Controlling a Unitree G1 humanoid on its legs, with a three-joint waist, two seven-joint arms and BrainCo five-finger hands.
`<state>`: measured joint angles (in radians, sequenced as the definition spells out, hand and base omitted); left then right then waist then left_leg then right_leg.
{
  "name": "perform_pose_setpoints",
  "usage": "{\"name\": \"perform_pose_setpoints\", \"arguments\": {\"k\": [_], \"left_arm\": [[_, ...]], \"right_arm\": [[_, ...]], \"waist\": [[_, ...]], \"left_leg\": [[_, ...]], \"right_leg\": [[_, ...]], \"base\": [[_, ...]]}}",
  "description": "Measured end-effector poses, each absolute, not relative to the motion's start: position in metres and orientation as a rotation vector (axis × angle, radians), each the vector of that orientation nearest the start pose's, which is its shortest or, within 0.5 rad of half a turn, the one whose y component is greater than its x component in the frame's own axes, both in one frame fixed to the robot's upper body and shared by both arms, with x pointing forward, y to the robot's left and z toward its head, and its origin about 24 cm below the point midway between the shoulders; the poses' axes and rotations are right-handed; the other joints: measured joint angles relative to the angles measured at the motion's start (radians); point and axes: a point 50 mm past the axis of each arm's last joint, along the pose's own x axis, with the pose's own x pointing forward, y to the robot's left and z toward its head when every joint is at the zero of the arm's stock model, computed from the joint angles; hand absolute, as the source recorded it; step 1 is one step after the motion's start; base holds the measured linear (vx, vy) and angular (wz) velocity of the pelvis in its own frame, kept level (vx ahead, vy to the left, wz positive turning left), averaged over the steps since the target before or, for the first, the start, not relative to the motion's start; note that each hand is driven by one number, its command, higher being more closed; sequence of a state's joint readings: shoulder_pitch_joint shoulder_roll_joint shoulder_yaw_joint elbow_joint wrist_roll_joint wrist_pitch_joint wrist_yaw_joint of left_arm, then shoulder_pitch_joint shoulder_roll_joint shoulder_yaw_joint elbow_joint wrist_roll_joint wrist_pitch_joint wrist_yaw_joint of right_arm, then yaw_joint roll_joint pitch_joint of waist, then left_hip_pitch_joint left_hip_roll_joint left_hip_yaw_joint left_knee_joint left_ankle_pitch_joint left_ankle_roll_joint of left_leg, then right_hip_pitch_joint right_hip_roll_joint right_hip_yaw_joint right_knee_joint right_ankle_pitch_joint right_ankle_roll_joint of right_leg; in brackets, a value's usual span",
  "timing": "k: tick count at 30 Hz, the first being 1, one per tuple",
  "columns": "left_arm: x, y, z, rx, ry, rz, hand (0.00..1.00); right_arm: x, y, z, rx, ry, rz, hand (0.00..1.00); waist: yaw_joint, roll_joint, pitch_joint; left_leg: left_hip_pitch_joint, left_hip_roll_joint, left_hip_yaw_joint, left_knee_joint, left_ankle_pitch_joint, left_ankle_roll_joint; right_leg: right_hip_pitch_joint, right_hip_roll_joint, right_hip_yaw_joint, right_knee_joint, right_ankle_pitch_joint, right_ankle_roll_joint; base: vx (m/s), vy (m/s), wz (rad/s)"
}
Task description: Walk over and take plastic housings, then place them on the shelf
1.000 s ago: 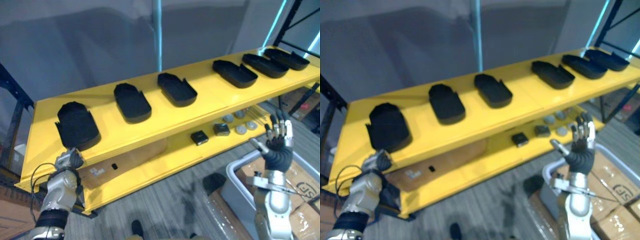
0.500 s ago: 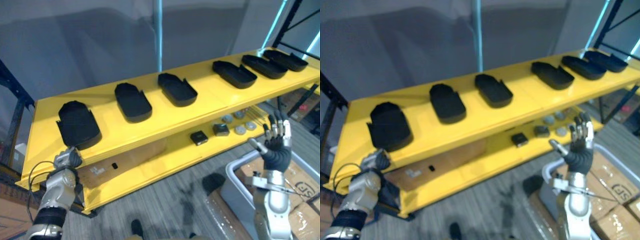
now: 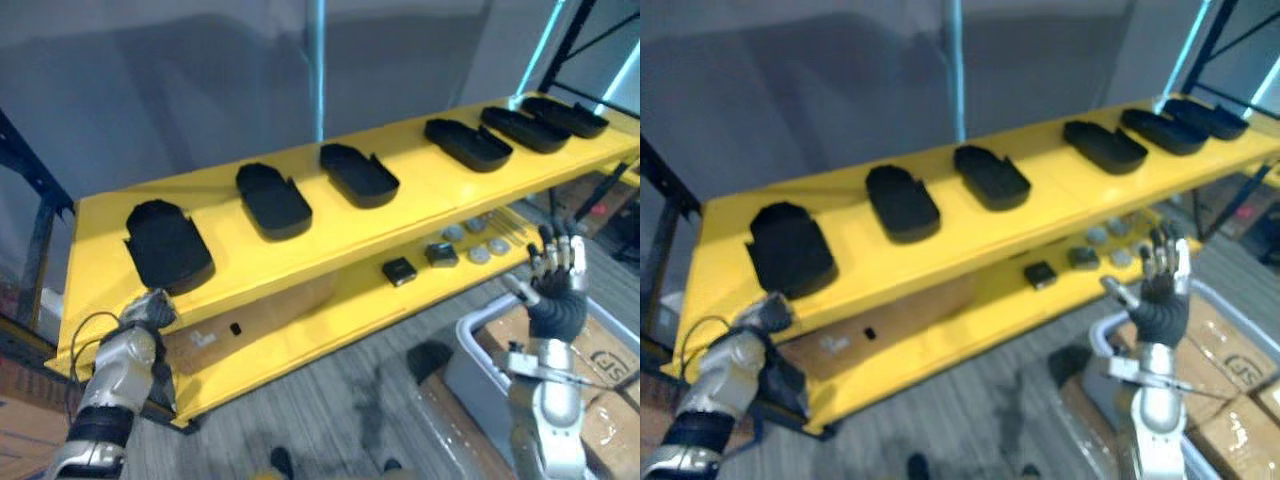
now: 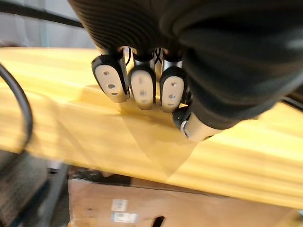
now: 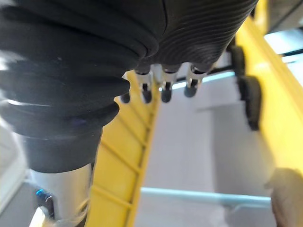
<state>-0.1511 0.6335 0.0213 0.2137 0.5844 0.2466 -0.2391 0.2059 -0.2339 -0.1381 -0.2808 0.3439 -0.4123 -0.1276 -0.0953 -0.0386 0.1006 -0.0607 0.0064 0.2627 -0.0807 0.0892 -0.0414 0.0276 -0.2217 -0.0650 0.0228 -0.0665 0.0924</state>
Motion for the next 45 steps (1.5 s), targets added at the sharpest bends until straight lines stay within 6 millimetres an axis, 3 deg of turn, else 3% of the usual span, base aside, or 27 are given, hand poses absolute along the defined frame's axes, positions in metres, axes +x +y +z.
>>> {"name": "perform_pose_setpoints", "arguments": {"k": [6, 8, 11, 17, 24, 33, 41, 45], "left_arm": [[0.244, 0.310, 0.092, 1.053, 0.338, 0.031, 1.00], [0.232, 0.314, 0.104, 1.029, 0.297, 0.043, 1.00], [0.223, 0.306, 0.108, 0.993, 0.246, -0.023, 1.00], [0.219, 0.285, 0.120, 0.979, 0.111, -0.137, 1.00], [0.218, 0.271, 0.138, 0.994, -0.069, -0.084, 1.00], [0.220, 0.262, 0.128, 1.074, -0.074, -0.028, 1.00], [0.230, 0.241, 0.097, 1.101, -0.008, -0.066, 1.00], [0.234, 0.236, 0.092, 1.110, 0.003, -0.044, 1.00]], "right_arm": [[0.190, -0.239, 0.117, 0.061, -0.537, -0.281, 0.00], [0.188, -0.242, 0.118, 0.052, -0.527, -0.298, 0.00], [0.184, -0.243, 0.115, 0.046, -0.507, -0.304, 0.00], [0.181, -0.246, 0.113, 0.045, -0.499, -0.316, 0.00], [0.175, -0.249, 0.108, 0.045, -0.472, -0.335, 0.00], [0.174, -0.248, 0.106, 0.048, -0.462, -0.331, 0.00], [0.177, -0.238, 0.102, 0.073, -0.446, -0.288, 0.00], [0.178, -0.233, 0.100, 0.084, -0.435, -0.268, 0.00]], "waist": [[0.029, 0.017, 0.003], [0.040, 0.044, 0.003], [0.056, 0.056, 0.001], [0.055, 0.057, 0.005], [0.052, 0.069, 0.018], [0.054, 0.059, 0.036], [0.034, 0.055, 0.037], [0.026, 0.054, 0.037]], "left_leg": [[0.037, 0.005, -0.007, -0.010, 0.029, -0.006], [0.030, 0.014, -0.013, -0.010, 0.046, -0.004], [0.032, 0.018, -0.032, -0.010, 0.055, 0.003], [0.039, 0.041, -0.049, -0.010, 0.059, -0.001], [0.040, 0.044, -0.051, -0.011, 0.053, -0.009], [0.027, 0.044, -0.062, -0.010, 0.059, -0.013], [0.027, 0.051, -0.060, -0.010, 0.064, -0.011], [0.029, 0.057, -0.059, -0.010, 0.065, -0.013]], "right_leg": [[0.011, 0.003, -0.013, 0.046, -0.018, 0.014], [0.011, 0.015, -0.017, 0.044, -0.018, 0.014], [0.022, 0.023, -0.024, 0.039, -0.001, 0.032], [0.046, 0.049, -0.047, 0.030, 0.009, 0.042], [0.045, 0.052, -0.049, 0.027, -0.003, 0.025], [0.042, 0.050, -0.068, 0.028, -0.003, 0.025], [0.040, 0.060, -0.066, 0.028, -0.003, 0.024], [0.038, 0.066, -0.062, 0.029, -0.001, 0.022]], "base": [[0.04, -0.036, 0.08], [0.06, -0.053, 0.13], [0.09, -0.054, 0.10], [0.05, -0.056, 0.05], [-0.01, 0.001, 0.01], [-0.01, -0.002, 0.06], [0.00, 0.000, 0.00], [-0.01, -0.014, -0.04]]}}
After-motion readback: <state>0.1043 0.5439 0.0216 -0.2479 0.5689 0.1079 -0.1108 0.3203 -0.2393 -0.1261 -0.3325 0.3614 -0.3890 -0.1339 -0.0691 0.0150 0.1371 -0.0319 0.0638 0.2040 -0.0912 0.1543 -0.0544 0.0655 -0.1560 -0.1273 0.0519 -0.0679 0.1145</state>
